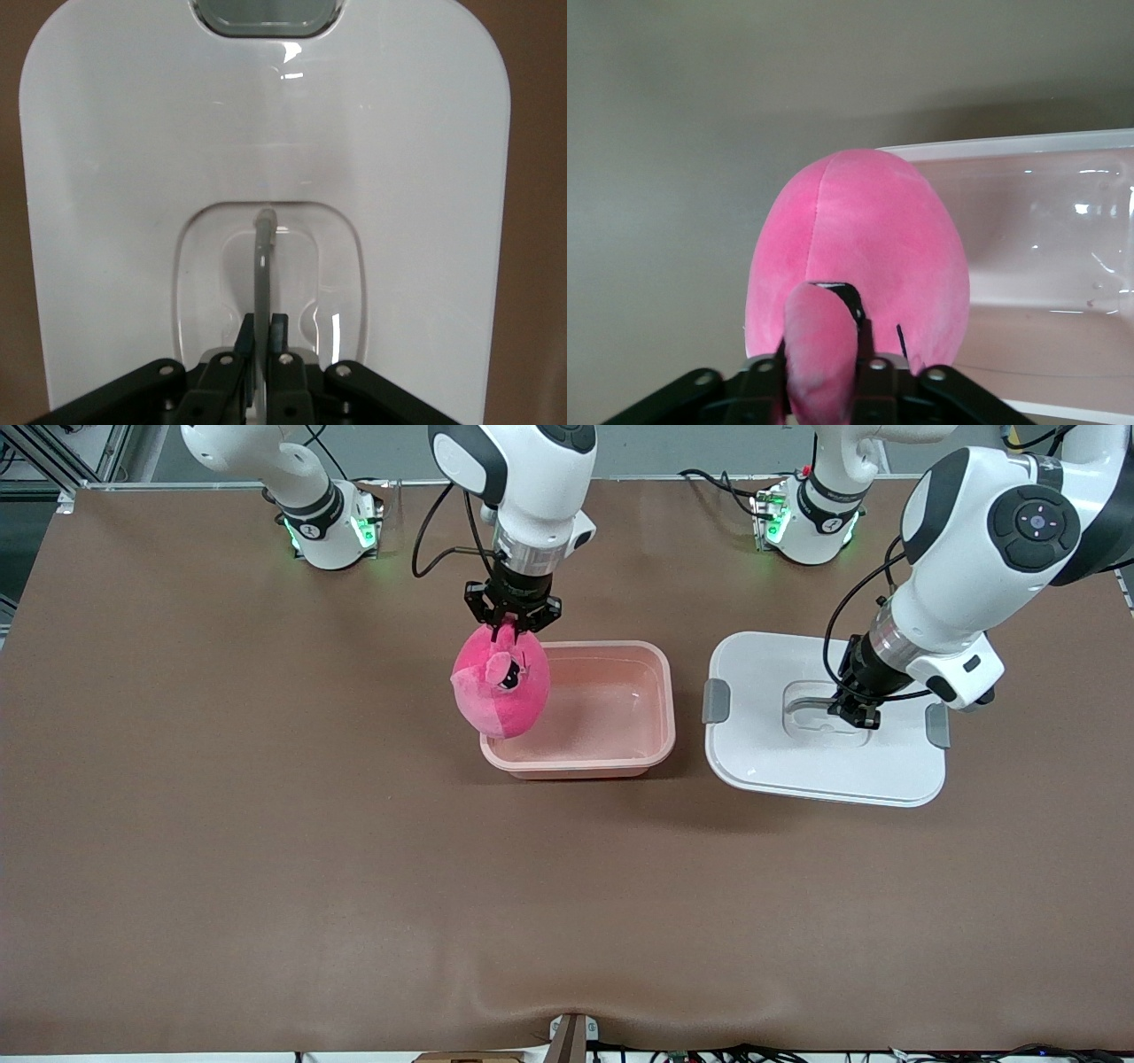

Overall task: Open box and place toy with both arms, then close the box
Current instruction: 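Lower the pink toy into the box and open the right gripper, then retract the right gripper while the left gripper carries the lid over the box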

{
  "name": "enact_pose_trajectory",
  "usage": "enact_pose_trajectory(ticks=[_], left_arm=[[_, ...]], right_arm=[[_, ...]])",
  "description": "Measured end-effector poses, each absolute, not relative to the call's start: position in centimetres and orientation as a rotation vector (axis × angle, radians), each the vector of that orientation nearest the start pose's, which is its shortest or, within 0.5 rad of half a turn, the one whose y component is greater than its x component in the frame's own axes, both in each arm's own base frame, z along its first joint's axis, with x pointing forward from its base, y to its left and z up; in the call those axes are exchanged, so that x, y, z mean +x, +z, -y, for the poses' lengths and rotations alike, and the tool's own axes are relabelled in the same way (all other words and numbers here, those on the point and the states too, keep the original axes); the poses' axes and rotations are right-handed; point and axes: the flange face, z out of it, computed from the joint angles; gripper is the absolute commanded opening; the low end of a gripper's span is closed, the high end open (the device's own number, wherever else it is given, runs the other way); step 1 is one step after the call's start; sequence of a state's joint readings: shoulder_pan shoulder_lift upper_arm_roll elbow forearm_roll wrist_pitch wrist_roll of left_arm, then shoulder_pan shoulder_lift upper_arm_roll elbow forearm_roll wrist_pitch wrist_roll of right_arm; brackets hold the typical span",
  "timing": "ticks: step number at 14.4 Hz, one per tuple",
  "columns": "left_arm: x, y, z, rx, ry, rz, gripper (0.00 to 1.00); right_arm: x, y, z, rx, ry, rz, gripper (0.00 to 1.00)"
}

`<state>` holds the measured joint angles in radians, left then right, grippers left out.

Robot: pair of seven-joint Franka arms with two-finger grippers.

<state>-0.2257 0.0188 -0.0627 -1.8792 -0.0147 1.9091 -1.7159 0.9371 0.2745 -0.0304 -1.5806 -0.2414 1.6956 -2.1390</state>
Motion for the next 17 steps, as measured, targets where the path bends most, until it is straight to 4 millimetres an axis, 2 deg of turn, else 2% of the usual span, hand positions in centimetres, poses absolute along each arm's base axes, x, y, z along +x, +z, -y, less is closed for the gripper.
enact_pose_trajectory(ticks=[3,6,9,11,13,17], left_arm=[[54.7,49.6,15.3,-2.388,0.023,2.075,0.00],[54.7,49.5,15.1,-2.390,0.032,2.078,0.00],[54.6,49.5,15.2,-2.390,0.034,2.075,0.00],[54.6,49.4,15.2,-2.391,0.035,2.074,0.00],[54.6,49.4,15.3,-2.392,0.035,2.072,0.00],[54.5,49.4,15.5,-2.396,0.036,2.068,0.00]], right_arm=[[40.1,48.6,-48.1,0.085,-0.434,-3.010,1.00],[39.8,52.7,-47.9,0.139,-0.415,-3.043,1.00],[40.1,55.6,-46.9,0.221,-0.391,-3.083,1.00],[41.6,56.2,-45.4,0.334,-0.393,-3.084,1.00],[43.9,55.9,-43.1,0.492,-0.408,-3.072,1.00],[48.5,55.6,-37.9,0.900,-0.417,-2.974,1.00]])
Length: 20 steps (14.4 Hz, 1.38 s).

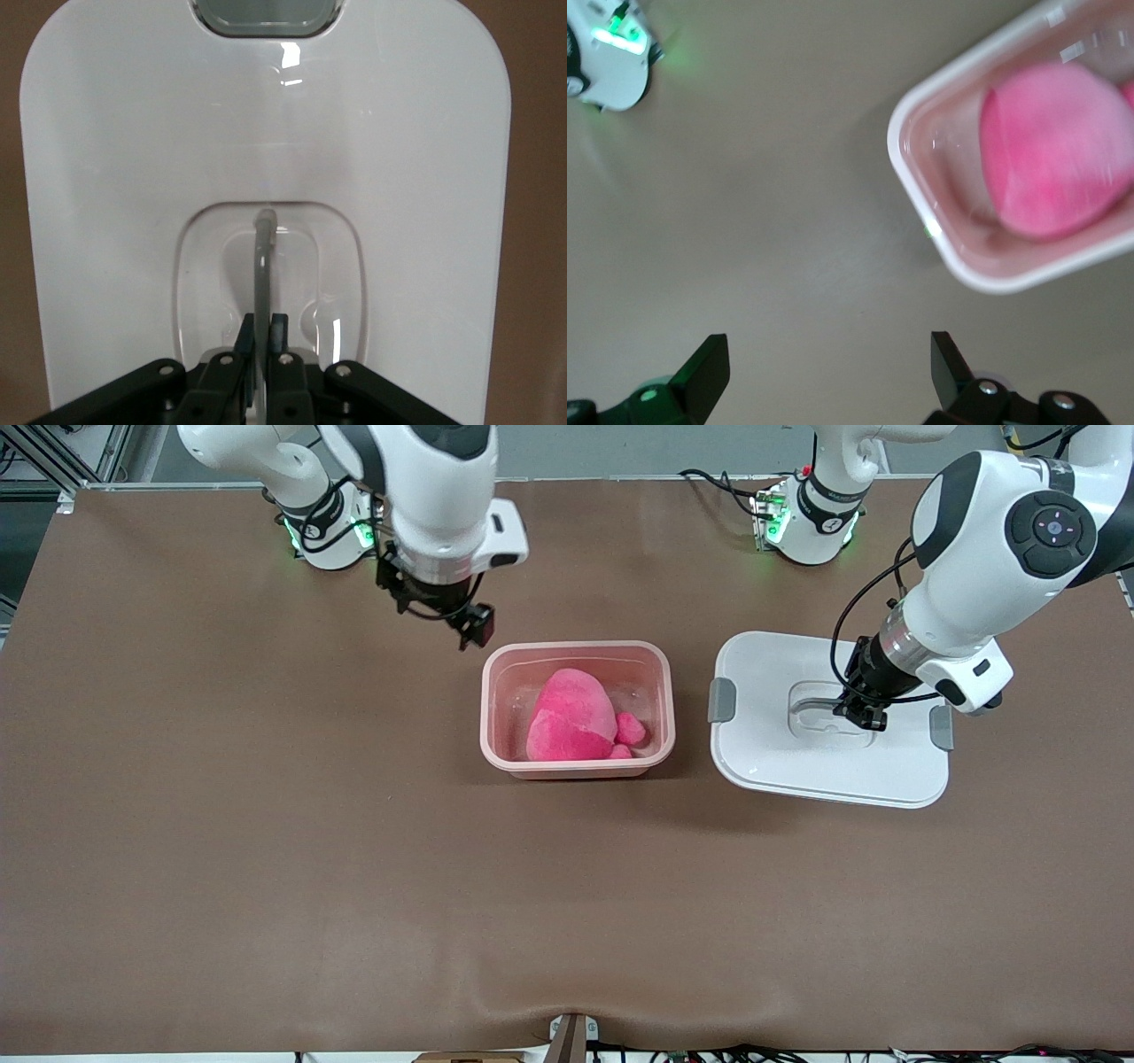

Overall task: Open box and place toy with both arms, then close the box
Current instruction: 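Retract the right gripper while the left gripper carries the lid over the box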

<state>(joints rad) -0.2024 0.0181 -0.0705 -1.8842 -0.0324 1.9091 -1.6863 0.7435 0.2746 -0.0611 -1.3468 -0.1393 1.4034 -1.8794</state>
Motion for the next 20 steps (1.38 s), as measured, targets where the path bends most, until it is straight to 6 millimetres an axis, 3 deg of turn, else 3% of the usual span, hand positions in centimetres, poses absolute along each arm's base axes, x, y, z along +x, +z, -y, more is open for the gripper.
enact_pose_trajectory(ticks=[2,6,12,14,16,20], left_arm=[[54.5,49.4,15.6,-2.398,0.036,2.065,0.00],[54.5,49.4,15.7,-2.400,0.036,2.063,0.00],[54.2,49.4,16.5,-2.413,0.063,2.064,0.00],[53.8,49.5,17.9,-2.433,0.092,2.059,0.00],[53.2,49.5,19.9,-2.429,0.095,2.068,0.00],[52.1,49.6,23.8,-2.379,0.099,2.138,0.00]], right_arm=[[51.0,55.6,-34.5,1.169,-0.417,-2.870,1.00],[56.2,55.5,-25.3,1.723,-0.413,-2.569,1.00],[60.3,55.8,-12.0,2.251,-0.377,-2.161,1.00],[60.6,56.4,-6.6,2.415,-0.348,-2.024,1.00],[59.7,56.6,-2.8,2.577,-0.320,-1.892,1.00],[55.8,56.9,-1.6,2.753,-0.279,-1.630,1.00]])
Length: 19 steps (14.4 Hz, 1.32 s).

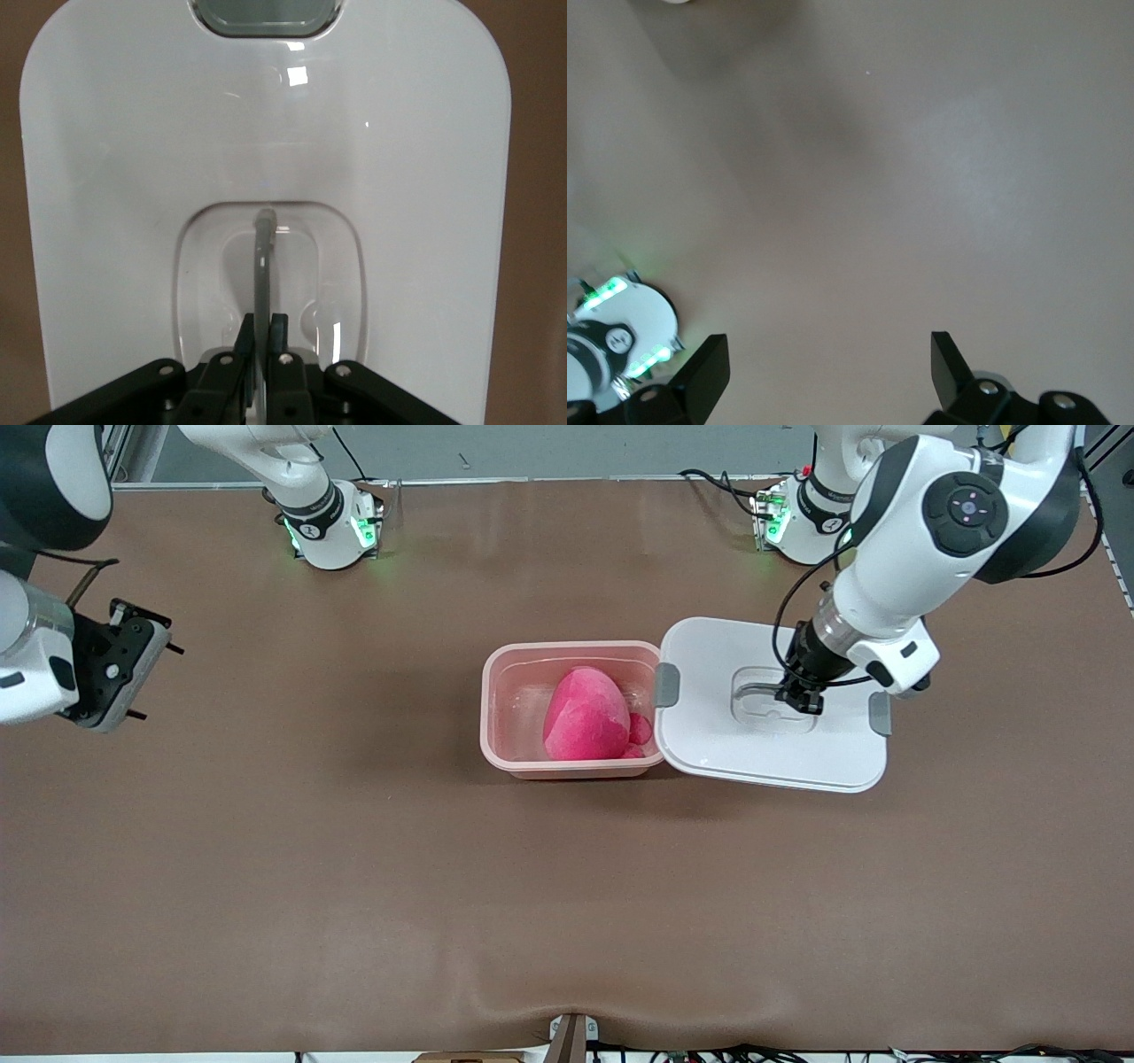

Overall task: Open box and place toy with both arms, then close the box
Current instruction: 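Retract the right gripper while the left gripper carries the lid over the box, then lower the lid onto the box with the left gripper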

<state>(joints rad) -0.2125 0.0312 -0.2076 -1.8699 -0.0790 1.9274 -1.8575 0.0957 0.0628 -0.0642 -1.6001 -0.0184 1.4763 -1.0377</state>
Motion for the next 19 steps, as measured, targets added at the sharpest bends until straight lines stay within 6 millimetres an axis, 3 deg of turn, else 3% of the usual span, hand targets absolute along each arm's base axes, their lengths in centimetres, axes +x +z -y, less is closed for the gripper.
enact_pose_trajectory(ticks=[3,8,11,15,19], left_arm=[[51.6,49.0,27.3,-2.338,0.123,2.182,0.00],[51.2,47.4,32.1,-2.279,0.135,2.237,0.00],[51.3,46.7,34.6,-2.244,0.122,2.261,0.00],[50.0,45.1,39.6,-2.193,0.077,2.286,0.00],[49.4,43.7,43.3,-2.178,0.060,2.292,0.00]], right_arm=[[53.6,56.9,0.6,-2.779,0.262,1.302,1.00],[52.0,56.7,4.9,-2.965,0.283,0.815,1.00],[51.4,57.2,5.6,-3.031,0.276,0.589,1.00],[50.4,58.7,5.3,-3.093,0.249,0.247,1.00],[50.4,59.0,4.8,-3.083,0.224,0.127,1.00]])
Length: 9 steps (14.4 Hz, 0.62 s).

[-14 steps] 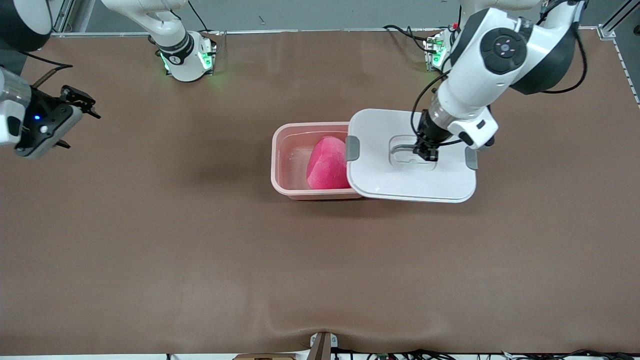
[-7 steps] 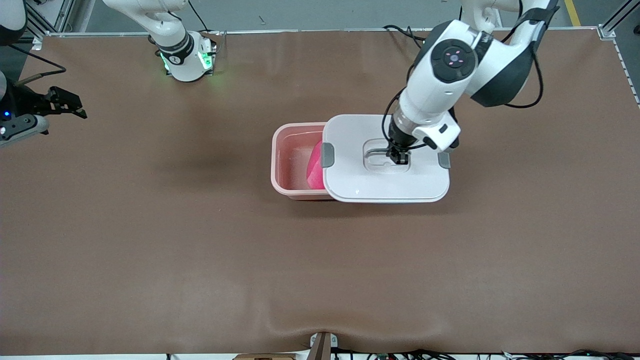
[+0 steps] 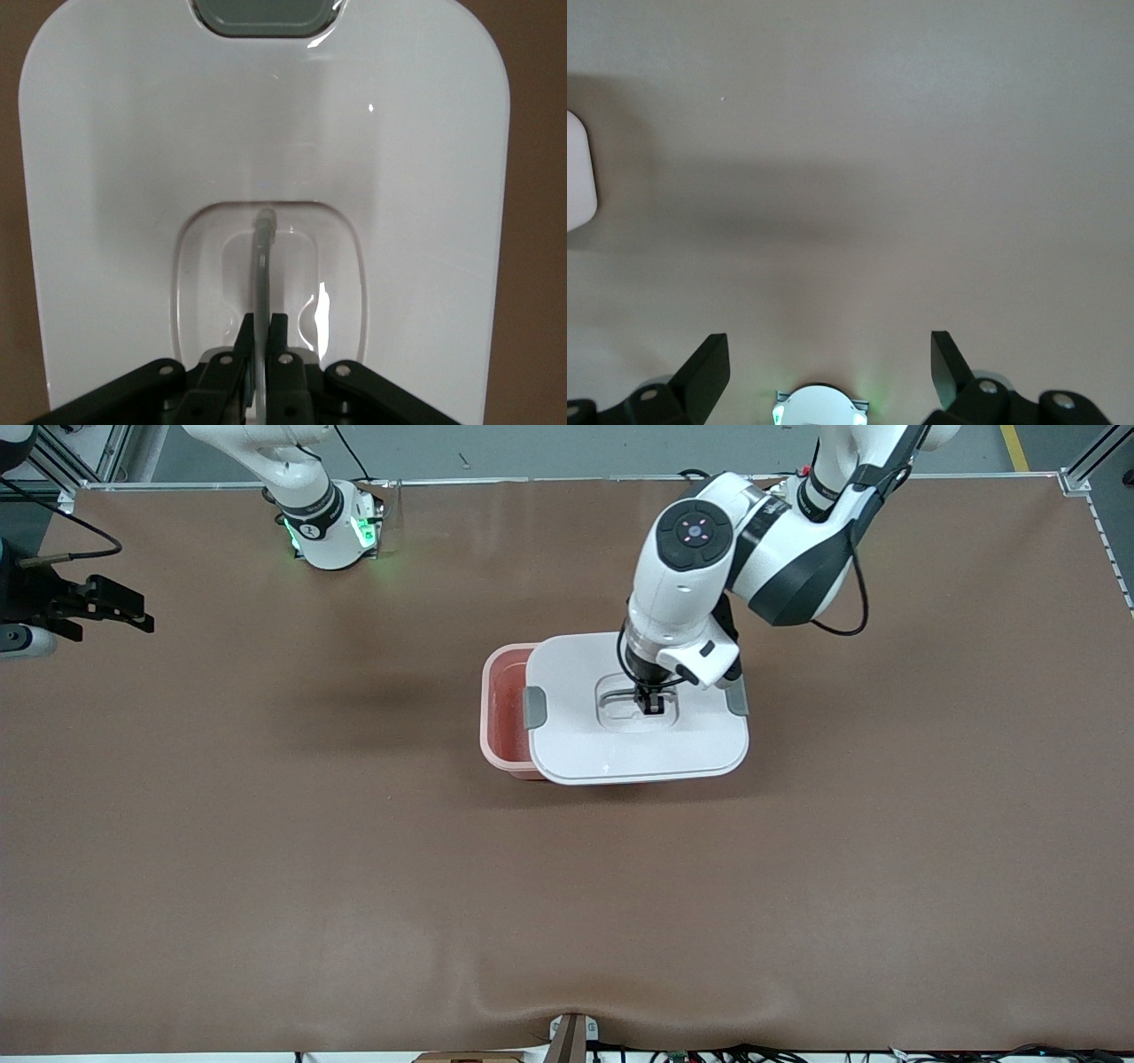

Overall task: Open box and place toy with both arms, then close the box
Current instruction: 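Lower the lid onto the box with the left gripper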

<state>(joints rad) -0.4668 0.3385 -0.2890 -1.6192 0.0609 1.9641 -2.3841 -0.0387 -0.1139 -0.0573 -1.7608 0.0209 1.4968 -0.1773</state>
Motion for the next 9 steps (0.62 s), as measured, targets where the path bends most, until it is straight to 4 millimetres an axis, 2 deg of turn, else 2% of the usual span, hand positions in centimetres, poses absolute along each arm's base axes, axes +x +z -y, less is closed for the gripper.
enact_pose_trajectory(ticks=[4,6,9], left_arm=[[48.2,41.4,45.7,2.199,-0.074,-2.253,0.00],[47.8,41.2,46.7,2.187,-0.078,-2.247,0.00],[47.3,40.9,47.4,2.177,-0.081,-2.250,0.00]], right_arm=[[50.9,59.6,4.9,-3.081,0.154,0.017,1.00],[51.0,59.8,4.8,-3.086,0.140,-0.135,1.00],[51.1,60.2,4.7,-3.094,0.128,-0.195,1.00]])
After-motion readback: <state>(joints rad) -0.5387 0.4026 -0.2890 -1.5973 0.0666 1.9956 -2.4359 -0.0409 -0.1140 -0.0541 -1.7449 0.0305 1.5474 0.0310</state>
